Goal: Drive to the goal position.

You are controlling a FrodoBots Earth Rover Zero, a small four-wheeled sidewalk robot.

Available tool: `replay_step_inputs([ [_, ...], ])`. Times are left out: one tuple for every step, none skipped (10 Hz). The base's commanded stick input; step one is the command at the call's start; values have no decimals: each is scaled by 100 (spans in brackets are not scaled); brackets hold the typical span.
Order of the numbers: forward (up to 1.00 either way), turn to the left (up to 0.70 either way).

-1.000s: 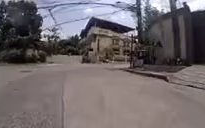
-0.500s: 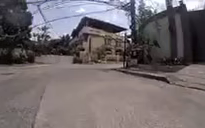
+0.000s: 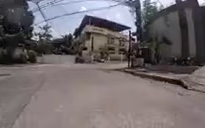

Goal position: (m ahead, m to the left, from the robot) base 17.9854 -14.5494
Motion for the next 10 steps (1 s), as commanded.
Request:
replay_step_inputs([
  [100,7],
  [100,17],
  [100,5],
  [100,0],
  [100,0],
  [100,0],
  [100,0],
  [100,0],
  [100,0],
  [100,0],
])
